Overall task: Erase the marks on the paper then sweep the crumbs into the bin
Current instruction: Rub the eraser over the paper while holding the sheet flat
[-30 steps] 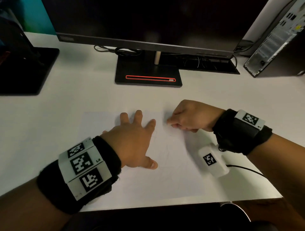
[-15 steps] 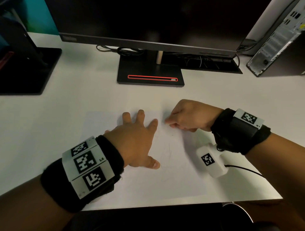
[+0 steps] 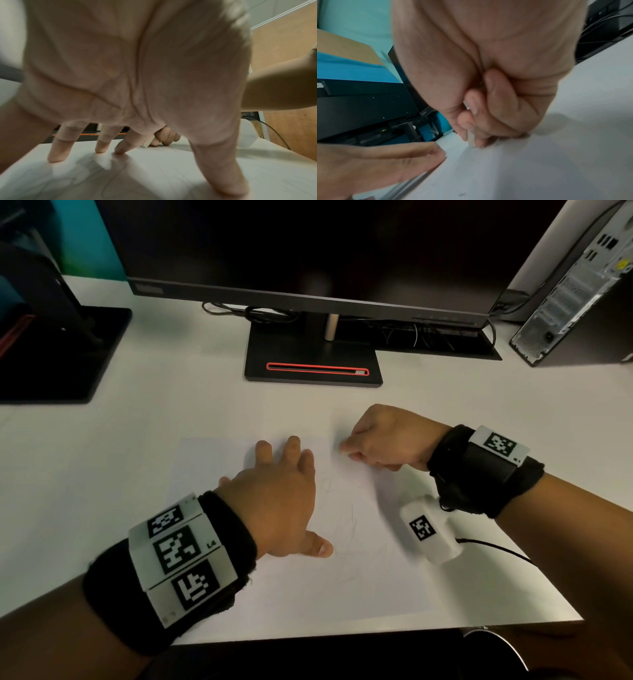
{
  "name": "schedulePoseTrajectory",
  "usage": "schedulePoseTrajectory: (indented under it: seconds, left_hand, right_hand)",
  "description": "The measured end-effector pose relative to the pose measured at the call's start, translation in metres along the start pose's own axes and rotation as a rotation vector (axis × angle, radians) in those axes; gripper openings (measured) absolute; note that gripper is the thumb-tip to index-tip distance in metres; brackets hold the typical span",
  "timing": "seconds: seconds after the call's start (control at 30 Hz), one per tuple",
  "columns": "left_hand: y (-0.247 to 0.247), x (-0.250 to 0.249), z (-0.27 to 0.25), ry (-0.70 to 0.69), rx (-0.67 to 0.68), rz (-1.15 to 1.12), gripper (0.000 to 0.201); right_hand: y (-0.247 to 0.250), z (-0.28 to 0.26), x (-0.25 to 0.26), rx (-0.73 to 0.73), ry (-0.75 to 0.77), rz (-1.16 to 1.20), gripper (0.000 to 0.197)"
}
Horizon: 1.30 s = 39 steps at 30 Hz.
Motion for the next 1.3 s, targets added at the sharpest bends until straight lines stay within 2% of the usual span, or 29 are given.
schedulePoseTrajectory:
  seconds: [0.13, 0.27, 0.37, 0.47, 0.6, 0.7, 0.9, 1.03, 1.17, 1.27, 1.3]
  left_hand:
    - [0.0, 0.0, -0.002, 0.008, 0.016, -0.003, 0.126]
    - [0.0, 0.0, -0.002, 0.006, 0.017, -0.01, 0.127]
    - [0.001, -0.001, -0.003, 0.004, 0.02, -0.004, 0.126]
    - [0.001, -0.001, -0.003, -0.001, 0.02, 0.015, 0.126]
    - [0.0, 0.0, -0.003, -0.005, -0.003, 0.01, 0.126]
    - [0.0, 0.0, -0.005, -0.002, -0.011, 0.002, 0.126]
    - [0.008, 0.001, -0.003, -0.009, -0.038, 0.07, 0.126]
    - [0.011, 0.001, -0.001, 0.002, -0.051, 0.086, 0.128]
    - [0.012, 0.001, 0.0, 0.011, -0.053, 0.088, 0.13]
    - [0.012, 0.001, -0.001, 0.013, -0.056, 0.092, 0.132]
    - [0.013, 0.001, -0.001, 0.013, -0.057, 0.098, 0.132]
  right_hand:
    - [-0.004, 0.001, 0.002, 0.09, -0.006, 0.0, 0.04]
    - [0.0, 0.002, 0.001, 0.007, -0.01, 0.002, 0.037]
    - [-0.003, 0.001, 0.003, 0.103, -0.022, 0.017, 0.037]
    - [0.001, 0.004, 0.004, -0.006, -0.017, 0.005, 0.038]
    - [-0.002, 0.004, 0.008, 0.056, -0.006, -0.028, 0.04]
    - [0.005, 0.007, 0.005, -0.076, -0.004, -0.021, 0.035]
    - [-0.006, 0.002, 0.006, 0.025, 0.025, -0.011, 0.043]
    - [-0.004, 0.004, 0.008, -0.018, 0.014, -0.01, 0.044]
    - [-0.01, 0.005, 0.013, 0.031, 0.029, -0.027, 0.043]
    - [-0.007, 0.007, 0.015, -0.015, 0.023, -0.018, 0.038]
    - [-0.008, 0.007, 0.016, 0.013, 0.035, -0.022, 0.039]
Point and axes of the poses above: each hand's wrist, its own z-axis towards the middle knuckle, its own y-axis out of the back of the hand, x = y × z, the point moved 3 cm from there along z, towards the middle knuckle, and after that the axes turned 7 degrees about -y, right-handed, at the moved point
